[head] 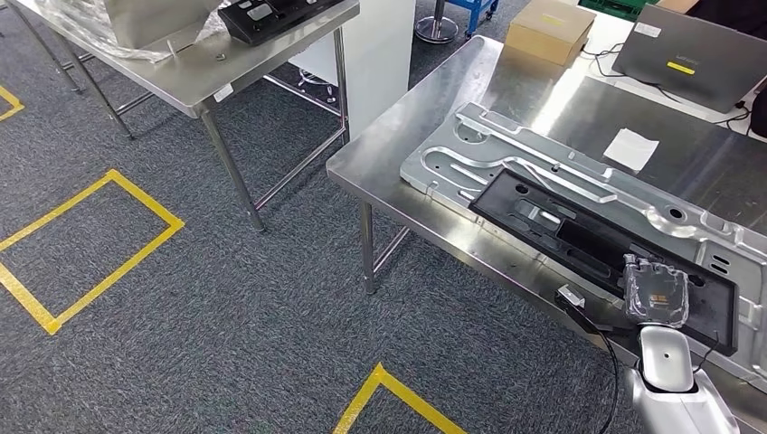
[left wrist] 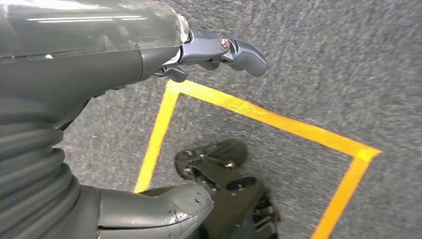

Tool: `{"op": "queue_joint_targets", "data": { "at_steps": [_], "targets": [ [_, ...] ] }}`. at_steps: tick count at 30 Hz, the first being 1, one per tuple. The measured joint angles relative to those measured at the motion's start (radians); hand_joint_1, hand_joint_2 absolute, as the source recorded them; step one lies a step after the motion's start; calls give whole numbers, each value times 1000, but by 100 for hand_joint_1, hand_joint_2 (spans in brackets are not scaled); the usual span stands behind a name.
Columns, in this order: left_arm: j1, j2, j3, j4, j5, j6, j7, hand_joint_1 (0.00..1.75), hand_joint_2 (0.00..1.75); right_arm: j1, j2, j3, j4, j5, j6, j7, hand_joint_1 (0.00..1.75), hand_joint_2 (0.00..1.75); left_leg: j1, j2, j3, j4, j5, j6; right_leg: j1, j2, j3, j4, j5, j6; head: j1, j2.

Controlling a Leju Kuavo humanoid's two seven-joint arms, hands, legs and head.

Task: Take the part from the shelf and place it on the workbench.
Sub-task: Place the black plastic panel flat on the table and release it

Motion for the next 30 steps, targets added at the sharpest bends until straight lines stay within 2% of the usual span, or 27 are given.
{"op": "queue_joint_targets", "data": {
  "at_steps": [19,30],
  "targets": [
    [0,0,0,0,-9,8,12,0,175,-7,-1,40,9,-2,5,44,175,175,2,2,2,0,0,0,3,1,1,-1,2,-2,0,0],
    [4,0,0,0,-13,6,17,0,175,-7,-41,-86,31,-89,26,11,175,175,2,-2,0,0,1,2,2,-3,2,-4,4,0,0,0]
  ]
}}
